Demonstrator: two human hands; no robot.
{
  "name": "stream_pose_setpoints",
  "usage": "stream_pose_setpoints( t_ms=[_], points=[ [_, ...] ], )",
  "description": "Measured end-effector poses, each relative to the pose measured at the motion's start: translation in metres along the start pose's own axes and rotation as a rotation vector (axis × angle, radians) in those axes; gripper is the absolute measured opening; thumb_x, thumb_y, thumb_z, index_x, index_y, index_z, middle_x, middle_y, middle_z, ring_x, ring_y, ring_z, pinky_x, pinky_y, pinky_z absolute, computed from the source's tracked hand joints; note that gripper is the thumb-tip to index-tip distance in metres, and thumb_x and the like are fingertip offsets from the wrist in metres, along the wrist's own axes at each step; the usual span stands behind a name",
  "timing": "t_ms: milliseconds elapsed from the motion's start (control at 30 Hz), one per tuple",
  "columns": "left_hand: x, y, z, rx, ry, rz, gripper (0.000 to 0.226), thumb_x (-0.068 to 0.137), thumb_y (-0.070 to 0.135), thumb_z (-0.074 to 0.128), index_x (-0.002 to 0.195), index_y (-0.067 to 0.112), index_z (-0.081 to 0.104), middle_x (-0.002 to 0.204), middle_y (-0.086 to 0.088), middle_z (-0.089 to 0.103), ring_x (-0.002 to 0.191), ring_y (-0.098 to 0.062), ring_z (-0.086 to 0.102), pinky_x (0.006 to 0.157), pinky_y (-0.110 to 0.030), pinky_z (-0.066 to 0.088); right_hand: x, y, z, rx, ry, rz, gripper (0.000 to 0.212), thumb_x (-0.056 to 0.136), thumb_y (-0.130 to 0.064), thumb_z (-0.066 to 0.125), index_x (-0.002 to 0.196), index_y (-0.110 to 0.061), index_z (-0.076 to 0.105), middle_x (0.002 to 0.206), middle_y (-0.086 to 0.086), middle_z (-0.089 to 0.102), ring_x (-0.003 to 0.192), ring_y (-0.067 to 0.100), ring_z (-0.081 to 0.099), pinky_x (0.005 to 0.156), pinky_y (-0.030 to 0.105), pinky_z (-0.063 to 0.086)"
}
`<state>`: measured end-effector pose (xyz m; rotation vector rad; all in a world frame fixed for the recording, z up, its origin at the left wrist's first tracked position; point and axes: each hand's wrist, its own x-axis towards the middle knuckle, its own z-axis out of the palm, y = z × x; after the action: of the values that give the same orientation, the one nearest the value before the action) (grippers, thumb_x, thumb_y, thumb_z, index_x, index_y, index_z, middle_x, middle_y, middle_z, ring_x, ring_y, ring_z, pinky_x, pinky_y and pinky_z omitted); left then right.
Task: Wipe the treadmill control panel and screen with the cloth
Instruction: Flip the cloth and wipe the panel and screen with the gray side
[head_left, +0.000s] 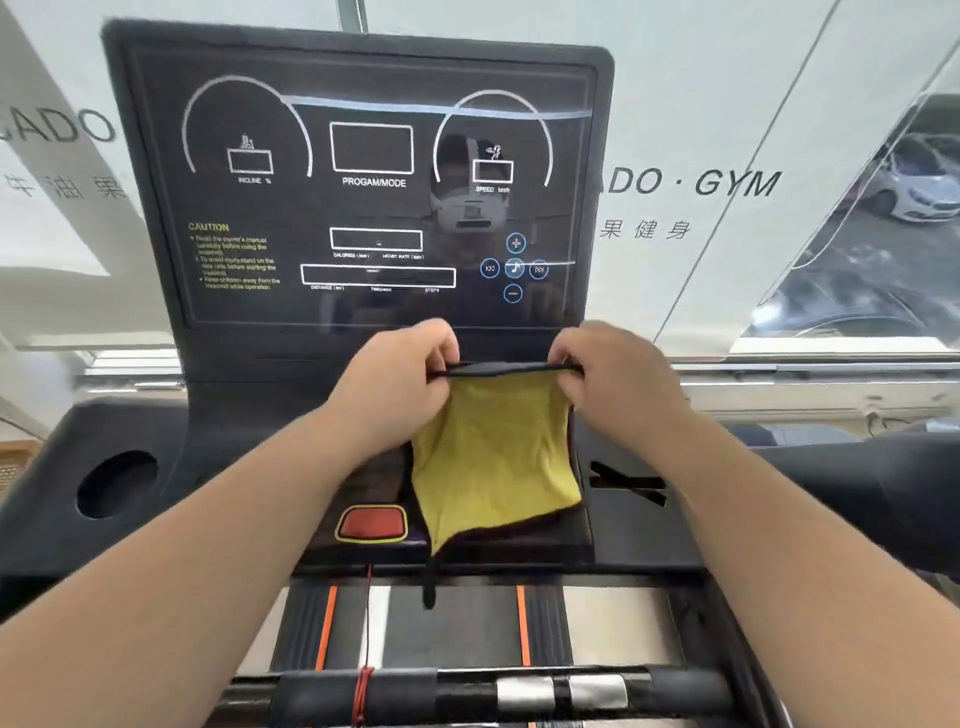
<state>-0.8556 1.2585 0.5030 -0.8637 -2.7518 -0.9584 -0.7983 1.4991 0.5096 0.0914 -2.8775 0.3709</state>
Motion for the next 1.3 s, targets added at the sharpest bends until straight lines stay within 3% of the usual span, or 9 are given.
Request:
stream_pose_setpoints(
  t_ms=[133,267,500,600,700,867,1067,1200,1300],
  points=[
    [0.021,0.022,-0.044,-0.18,0.145,0.027,0.033,0.076,0.0,0.069,0.102,0.02,0.063,0.079,0.005,0.068,0.066,-0.015,0.058,0.064,-0.01,0.041,0.005,-0.01,-0.049,0.086,0.223,-0.058,0.02,0.082,-0.008,0.069,0.097,-0.021,0.071,0.078,-0.015,0.045,0.081,0.017,0.049,0.071,0.03,0.032],
    [-0.006,0.016,-0.043,-0.13,0.063,0.065,0.027,0.074,0.001,0.074,0.089,0.023,0.068,0.076,0.007,0.067,0.069,-0.016,0.058,0.064,-0.016,0.045,-0.032,-0.013,-0.037,0.096,0.235,-0.143,0.016,0.082,-0.011,0.073,0.094,-0.021,0.071,0.085,-0.007,0.058,0.082,0.022,0.057,0.069,0.035,0.044],
    [-0.089,-0.031,0.045,0.079,-0.58,0.033,0.015,0.079,0.039,0.07,0.09,0.029,0.067,0.084,0.018,0.062,0.077,0.0,0.052,0.075,-0.018,0.043,-0.113,0.005,0.073,-0.089,-0.57,-0.083,0.011,0.093,-0.035,0.066,0.103,-0.029,0.067,0.103,-0.006,0.06,0.108,0.023,0.06,0.085,0.037,0.049],
    [-0.092,-0.038,0.065,0.042,-0.351,-0.037,0.029,0.079,0.058,0.06,0.092,0.033,0.066,0.084,0.018,0.058,0.075,-0.002,0.05,0.075,-0.024,0.043,-0.12,0.006,0.078,-0.059,-0.578,-0.014,0.05,0.074,-0.077,0.061,0.094,-0.031,0.064,0.09,-0.012,0.056,0.094,0.013,0.057,0.077,0.03,0.044],
    [-0.071,-0.041,0.068,0.131,-0.139,-0.101,0.021,0.087,0.041,0.065,0.1,0.024,0.067,0.094,0.007,0.06,0.087,-0.016,0.056,0.081,-0.035,0.048,-0.114,0.004,0.075,-0.005,-0.413,0.082,0.071,0.067,-0.095,0.04,0.084,-0.031,0.063,0.078,-0.014,0.054,0.081,0.009,0.054,0.071,0.029,0.045],
    [-0.038,-0.039,0.072,0.344,-0.105,-0.256,0.025,0.097,0.038,0.052,0.099,0.015,0.064,0.095,-0.004,0.061,0.088,-0.027,0.06,0.069,-0.036,0.047,-0.079,-0.014,0.091,-0.019,0.137,0.197,0.042,0.094,-0.054,0.053,0.097,-0.017,0.073,0.09,0.002,0.065,0.085,0.03,0.061,0.071,0.041,0.051],
    [-0.026,-0.038,0.071,0.497,-0.228,-0.403,0.031,0.096,0.04,0.048,0.076,0.017,0.049,0.074,-0.002,0.051,0.072,-0.028,0.052,0.065,-0.032,0.042,-0.03,0.003,0.083,0.131,0.041,0.68,0.041,0.097,-0.056,0.057,0.117,-0.022,0.071,0.109,0.002,0.073,0.115,0.032,0.057,0.093,0.043,0.046],
    [-0.021,-0.037,0.066,0.274,-0.389,-0.481,0.027,0.084,0.037,0.062,0.072,0.013,0.057,0.075,0.0,0.059,0.081,-0.027,0.06,0.069,-0.032,0.048,-0.028,0.004,0.085,0.299,-0.038,0.495,0.015,0.096,-0.025,0.065,0.108,-0.028,0.073,0.081,-0.017,0.063,0.093,0.016,0.06,0.087,0.034,0.049],
    [-0.027,-0.032,0.06,-0.011,-0.169,-0.455,0.026,0.078,0.025,0.067,0.065,0.012,0.049,0.07,0.001,0.055,0.073,-0.021,0.051,0.063,-0.032,0.04,-0.031,0.002,0.077,0.432,0.118,0.323,0.017,0.096,-0.015,0.065,0.099,-0.028,0.076,0.08,-0.023,0.061,0.082,0.0,0.056,0.079,0.014,0.04]
  ],
)
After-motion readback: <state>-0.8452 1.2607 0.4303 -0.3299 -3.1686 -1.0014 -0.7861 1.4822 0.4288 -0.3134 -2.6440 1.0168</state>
